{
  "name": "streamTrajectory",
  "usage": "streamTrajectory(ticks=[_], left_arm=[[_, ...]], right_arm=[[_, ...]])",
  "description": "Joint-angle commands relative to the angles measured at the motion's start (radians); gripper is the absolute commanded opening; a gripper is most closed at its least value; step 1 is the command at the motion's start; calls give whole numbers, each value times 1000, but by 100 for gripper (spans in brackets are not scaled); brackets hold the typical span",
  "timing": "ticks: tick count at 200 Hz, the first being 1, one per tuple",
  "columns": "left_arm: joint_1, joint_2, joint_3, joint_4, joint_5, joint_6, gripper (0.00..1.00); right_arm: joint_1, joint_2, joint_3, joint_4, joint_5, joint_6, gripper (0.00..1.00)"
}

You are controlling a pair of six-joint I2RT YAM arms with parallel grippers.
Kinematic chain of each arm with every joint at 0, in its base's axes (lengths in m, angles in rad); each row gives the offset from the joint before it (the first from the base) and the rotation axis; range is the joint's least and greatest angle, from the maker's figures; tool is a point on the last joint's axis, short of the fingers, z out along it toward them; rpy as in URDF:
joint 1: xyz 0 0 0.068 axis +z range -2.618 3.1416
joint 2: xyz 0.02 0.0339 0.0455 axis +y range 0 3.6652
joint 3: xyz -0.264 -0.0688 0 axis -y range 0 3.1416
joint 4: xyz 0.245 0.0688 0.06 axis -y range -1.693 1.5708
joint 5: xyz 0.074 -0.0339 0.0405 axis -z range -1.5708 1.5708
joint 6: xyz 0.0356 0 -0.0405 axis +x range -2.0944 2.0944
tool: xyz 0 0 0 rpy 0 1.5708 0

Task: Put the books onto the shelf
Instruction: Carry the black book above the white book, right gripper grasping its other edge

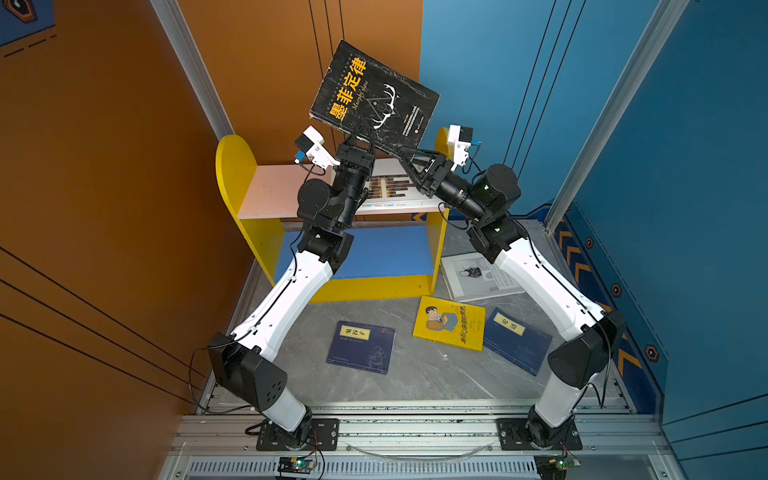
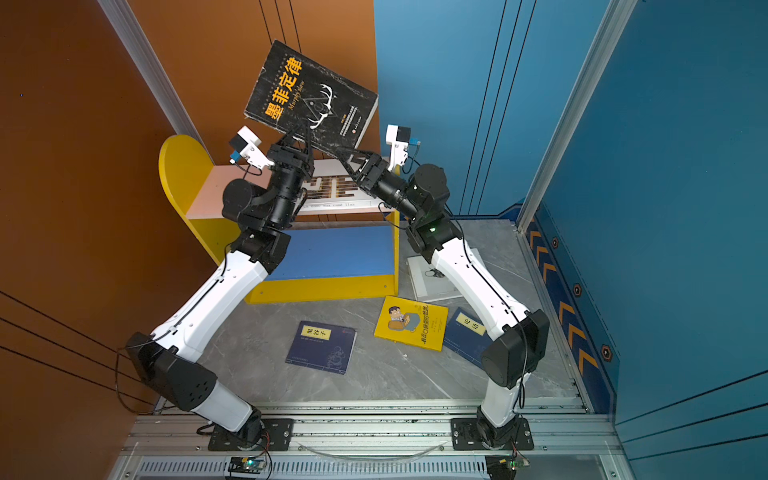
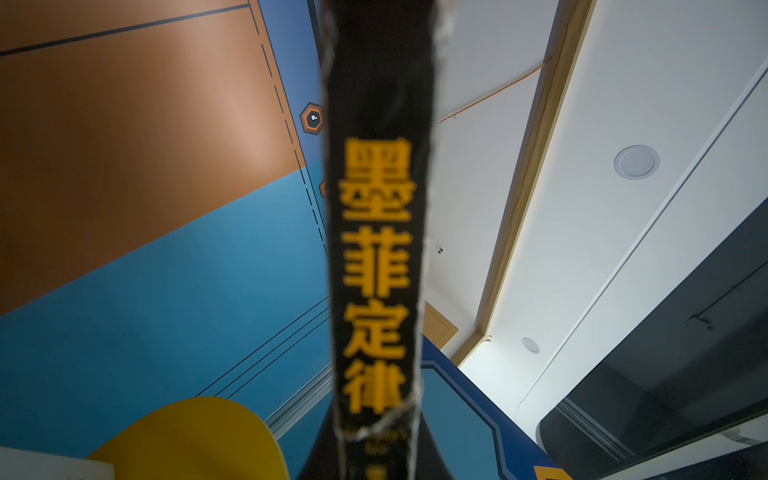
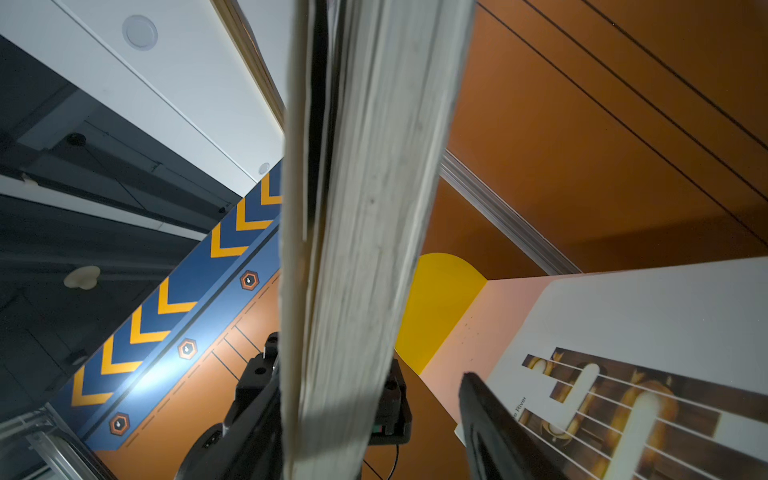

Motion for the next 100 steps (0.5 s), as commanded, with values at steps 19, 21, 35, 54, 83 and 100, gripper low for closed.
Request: streamTrajectory(ticks=[19,21,35,54,83,100], left_arm=[[-7,-66,-22,108,20,9,0],[-7,-67,-22,109,22,10,0],[-16,-68,-30,109,28,12,0],[-21,-70,-40,109,31,6,0],[-29,-75,-48,109,47,8,11],[-19,-91,-59,98,64,1,30]], right_arm=[[12,-6,26,59,61,12,41],[12,-7,23,60,65,13,40],[15,-18,3,60,97,13,33],[20,-25,-8,58,103,11,26],[23,-33,-18,52,102,10,18],[15,-44,-26,41,89,10,15]])
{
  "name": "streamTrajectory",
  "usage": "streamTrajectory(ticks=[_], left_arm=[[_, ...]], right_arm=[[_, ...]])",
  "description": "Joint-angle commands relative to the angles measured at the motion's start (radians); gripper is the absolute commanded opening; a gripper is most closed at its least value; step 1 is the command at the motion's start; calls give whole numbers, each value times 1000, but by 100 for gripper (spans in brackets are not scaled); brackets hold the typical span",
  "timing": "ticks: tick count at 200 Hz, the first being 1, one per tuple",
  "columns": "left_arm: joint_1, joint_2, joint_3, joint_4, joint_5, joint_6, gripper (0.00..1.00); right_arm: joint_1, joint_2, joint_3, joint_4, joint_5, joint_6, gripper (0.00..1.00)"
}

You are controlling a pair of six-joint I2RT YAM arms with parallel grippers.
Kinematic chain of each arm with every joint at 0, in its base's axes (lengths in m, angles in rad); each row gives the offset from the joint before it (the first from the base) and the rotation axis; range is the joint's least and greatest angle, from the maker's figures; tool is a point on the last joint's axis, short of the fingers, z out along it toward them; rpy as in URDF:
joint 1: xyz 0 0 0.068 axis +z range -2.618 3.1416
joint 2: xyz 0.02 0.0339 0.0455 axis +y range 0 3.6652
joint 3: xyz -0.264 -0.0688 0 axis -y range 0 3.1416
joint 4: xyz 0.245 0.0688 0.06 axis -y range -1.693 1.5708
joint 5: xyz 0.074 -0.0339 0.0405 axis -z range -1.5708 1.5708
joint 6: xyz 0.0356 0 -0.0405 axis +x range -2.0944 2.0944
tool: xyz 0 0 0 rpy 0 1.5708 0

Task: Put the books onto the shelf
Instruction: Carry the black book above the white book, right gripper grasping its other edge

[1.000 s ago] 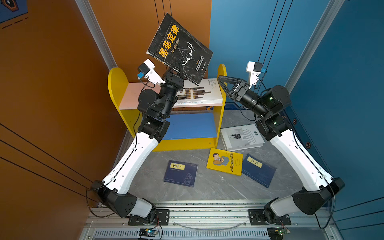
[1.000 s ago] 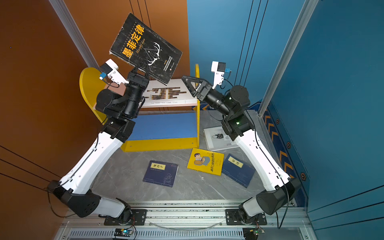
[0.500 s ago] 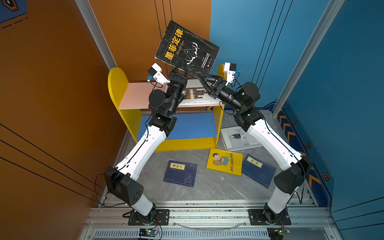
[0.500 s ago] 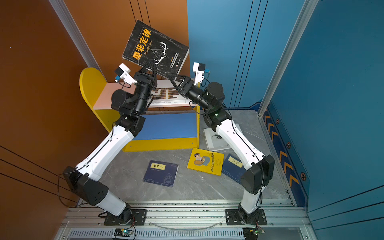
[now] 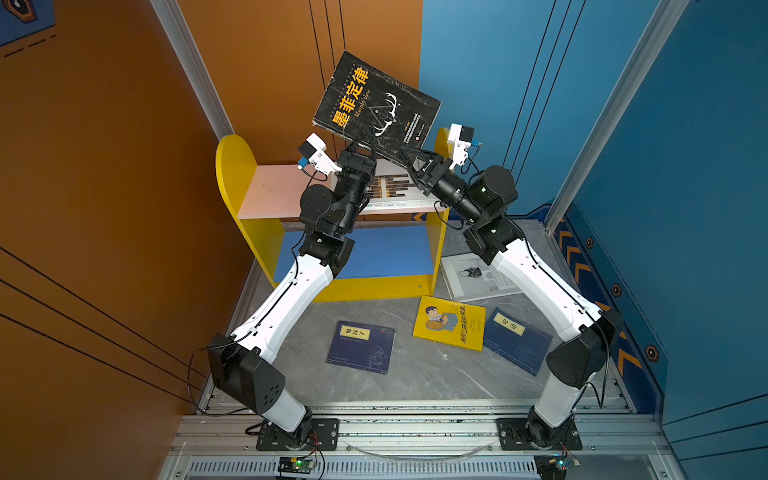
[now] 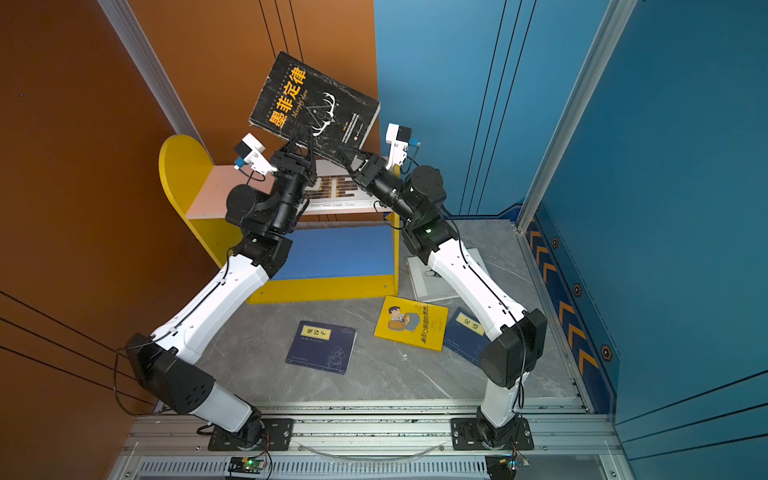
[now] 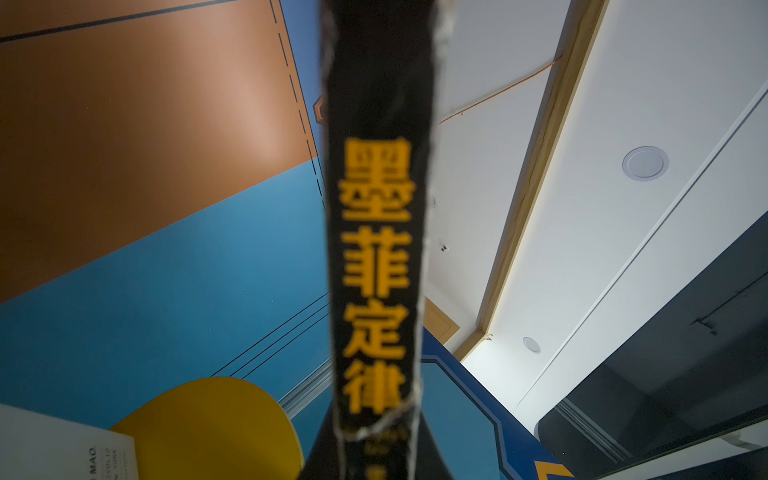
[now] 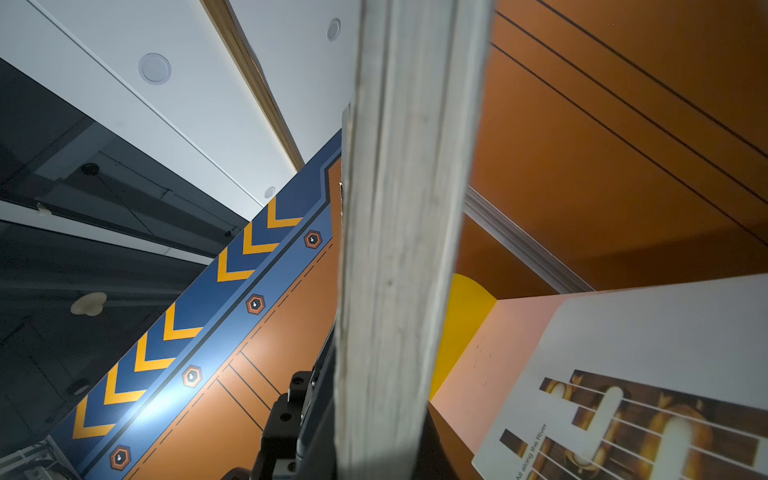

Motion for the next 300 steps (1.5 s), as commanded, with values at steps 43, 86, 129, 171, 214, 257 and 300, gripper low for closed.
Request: streamTrajectory(ticks=[43,86,129,171,214,257,300], left_arm=[[97,-200,4,-274,294,51,57],[301,-397,-104,-554,502,100,77],[443,-489,-201,-551,658,46,76],[467,-450,-173,-549,750,36,75],[471,-431,-172,-562,735,66,74],[471,-420,-181,-517,716,40,62],[457,-405,-181,-460,714,11,47]], right_arm=[[-61,-64,-16,43,-196,31,12],[-105,-88,-67,122,-281,140,9],[-109,-97,-37,74,-387,125,8],[-109,-98,-6,3,-454,93,8],[-109,-111,0,0,-482,90,8],[-106,-111,7,-6,-521,89,8],[-106,-101,16,-6,-516,74,8]])
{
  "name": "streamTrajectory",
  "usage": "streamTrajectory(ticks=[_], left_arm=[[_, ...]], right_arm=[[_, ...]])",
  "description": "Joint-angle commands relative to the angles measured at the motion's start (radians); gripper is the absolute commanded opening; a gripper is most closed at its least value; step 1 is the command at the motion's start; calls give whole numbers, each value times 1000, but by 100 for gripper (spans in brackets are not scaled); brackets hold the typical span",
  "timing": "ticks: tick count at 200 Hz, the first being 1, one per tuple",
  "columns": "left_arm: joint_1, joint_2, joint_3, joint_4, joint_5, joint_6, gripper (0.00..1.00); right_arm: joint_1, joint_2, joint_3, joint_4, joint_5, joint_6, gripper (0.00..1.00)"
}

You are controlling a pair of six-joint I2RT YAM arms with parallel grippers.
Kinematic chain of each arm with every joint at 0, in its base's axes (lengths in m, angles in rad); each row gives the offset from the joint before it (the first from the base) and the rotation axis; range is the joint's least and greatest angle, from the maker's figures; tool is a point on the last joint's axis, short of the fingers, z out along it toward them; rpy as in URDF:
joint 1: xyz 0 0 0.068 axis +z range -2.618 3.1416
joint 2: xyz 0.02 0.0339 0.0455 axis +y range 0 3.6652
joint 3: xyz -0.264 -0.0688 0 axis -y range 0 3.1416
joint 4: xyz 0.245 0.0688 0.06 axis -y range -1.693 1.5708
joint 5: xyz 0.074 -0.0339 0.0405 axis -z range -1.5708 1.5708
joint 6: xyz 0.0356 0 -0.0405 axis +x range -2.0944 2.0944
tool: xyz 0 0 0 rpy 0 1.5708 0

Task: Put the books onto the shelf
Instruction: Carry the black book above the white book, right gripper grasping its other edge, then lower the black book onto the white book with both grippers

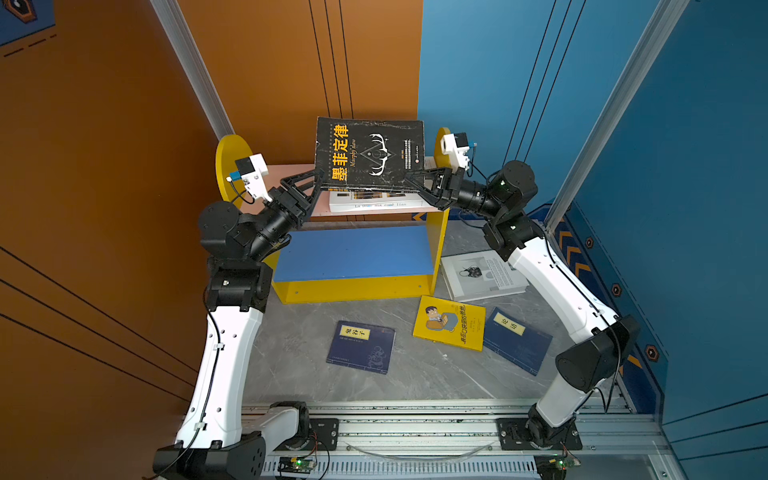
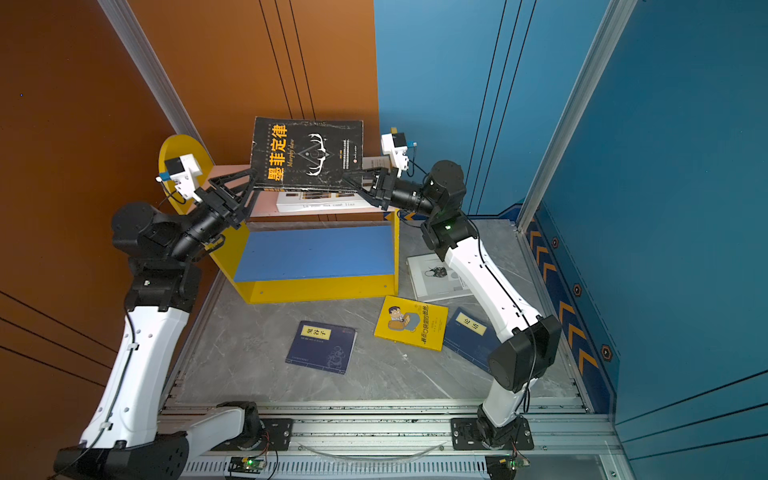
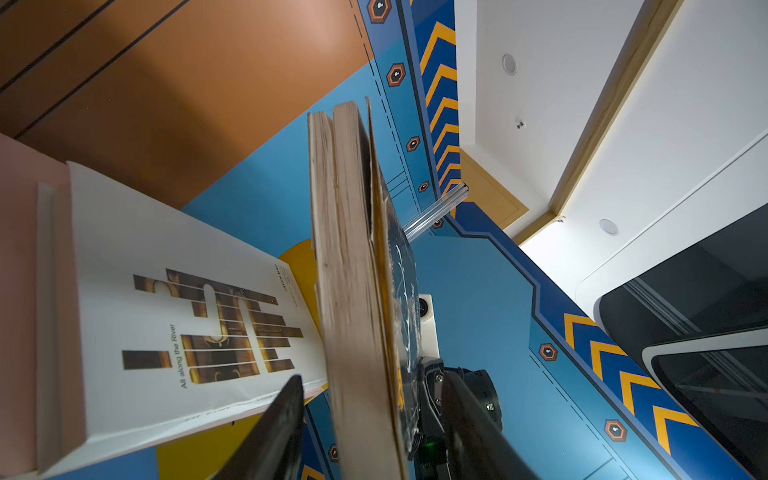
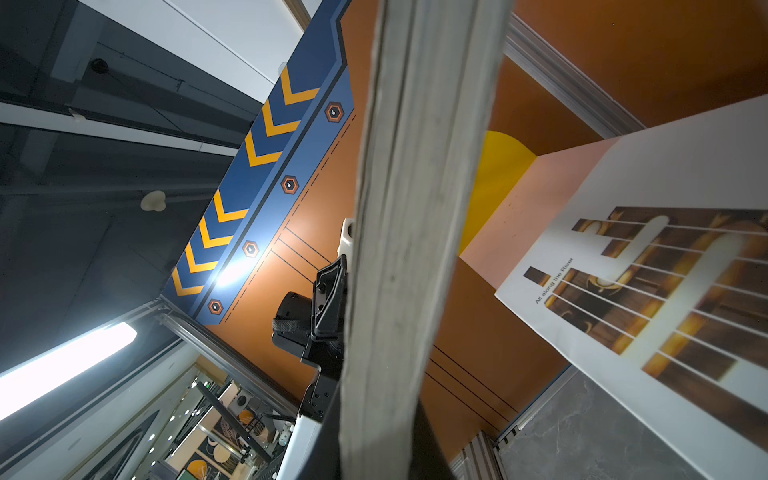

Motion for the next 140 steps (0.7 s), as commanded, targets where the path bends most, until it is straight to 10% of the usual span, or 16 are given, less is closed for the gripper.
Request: streamTrajectory(ticks=[1,140], left_arm=[[-9,4,2,58,11,-2,46],[-84,0,-22,88,-89,29,6]], right_arm=[[5,-45,56,67,-3,-40,8],[4,23,97,64,64,-20,23]])
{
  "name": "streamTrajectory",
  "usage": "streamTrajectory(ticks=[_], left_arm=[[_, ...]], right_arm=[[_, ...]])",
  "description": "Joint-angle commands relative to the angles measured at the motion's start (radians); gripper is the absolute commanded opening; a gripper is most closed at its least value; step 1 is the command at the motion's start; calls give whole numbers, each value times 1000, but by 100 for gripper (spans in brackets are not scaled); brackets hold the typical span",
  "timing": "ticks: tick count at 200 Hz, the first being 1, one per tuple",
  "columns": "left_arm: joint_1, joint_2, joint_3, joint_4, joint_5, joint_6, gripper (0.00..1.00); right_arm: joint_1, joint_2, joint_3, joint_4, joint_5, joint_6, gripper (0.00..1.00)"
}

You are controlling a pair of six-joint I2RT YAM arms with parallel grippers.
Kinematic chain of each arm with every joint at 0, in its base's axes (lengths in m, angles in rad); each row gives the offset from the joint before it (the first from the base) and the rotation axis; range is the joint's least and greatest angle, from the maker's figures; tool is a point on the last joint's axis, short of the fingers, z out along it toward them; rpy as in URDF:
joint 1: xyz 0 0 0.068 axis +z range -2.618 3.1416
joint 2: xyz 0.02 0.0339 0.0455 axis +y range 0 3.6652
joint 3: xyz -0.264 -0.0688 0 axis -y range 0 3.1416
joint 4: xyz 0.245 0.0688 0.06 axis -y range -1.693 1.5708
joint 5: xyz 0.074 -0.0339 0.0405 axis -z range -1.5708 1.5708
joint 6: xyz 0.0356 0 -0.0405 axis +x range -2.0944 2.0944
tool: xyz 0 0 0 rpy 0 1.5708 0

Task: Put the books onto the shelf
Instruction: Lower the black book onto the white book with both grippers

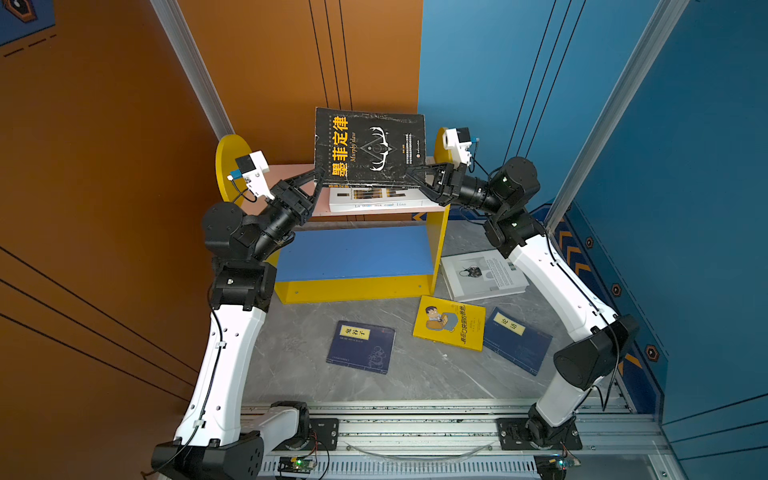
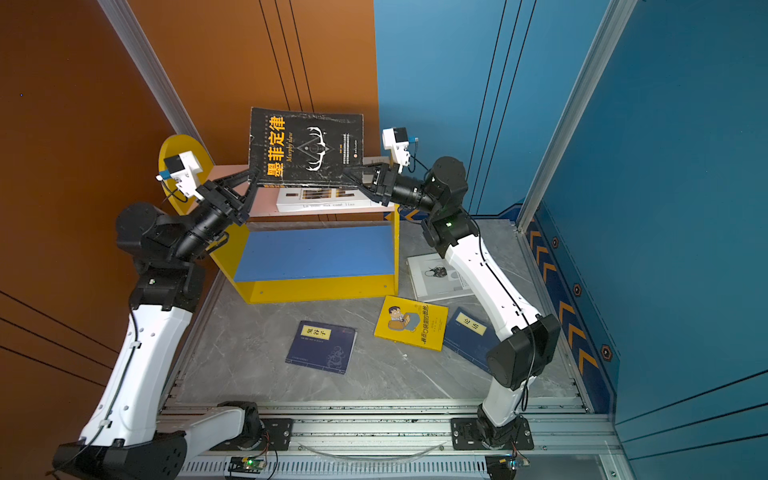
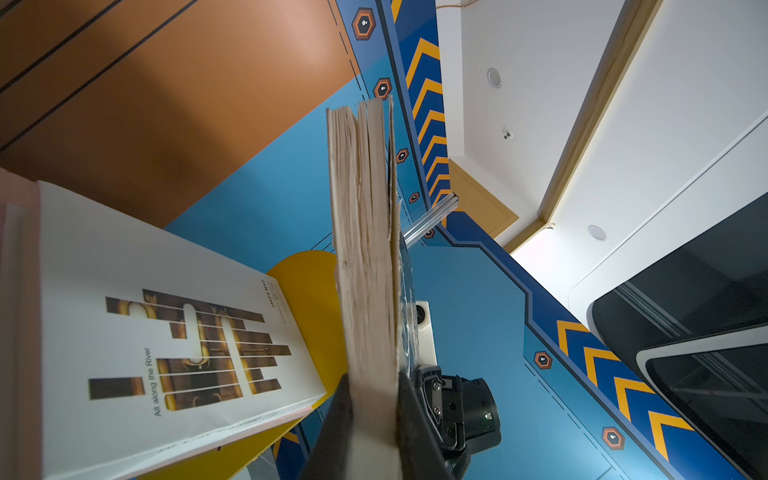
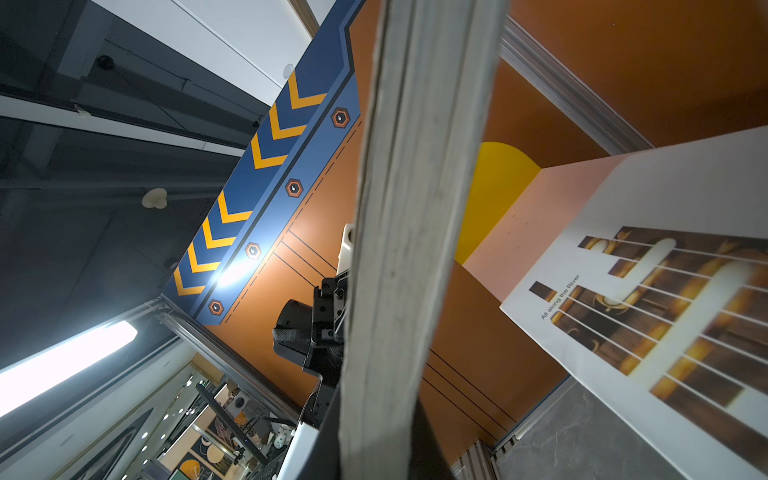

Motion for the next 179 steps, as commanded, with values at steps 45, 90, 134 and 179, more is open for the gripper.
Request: streamTrajectory(ticks=[45,90,134,179], left_arm=[[-43,4,-38,108,-50,6,0],[-38,-13,-43,126,-60,4,0],[17,-67,-86,148,-13,-30,0],[90,-144,-176,157,9,-98,0]], right_arm=[[3,-4,47,-16,89,-70,35],[3,-30,43,-116,126,-155,45],[1,-106,-16,-245,241,-305,60],[-7,-162,-82,-232,309,-344,67]])
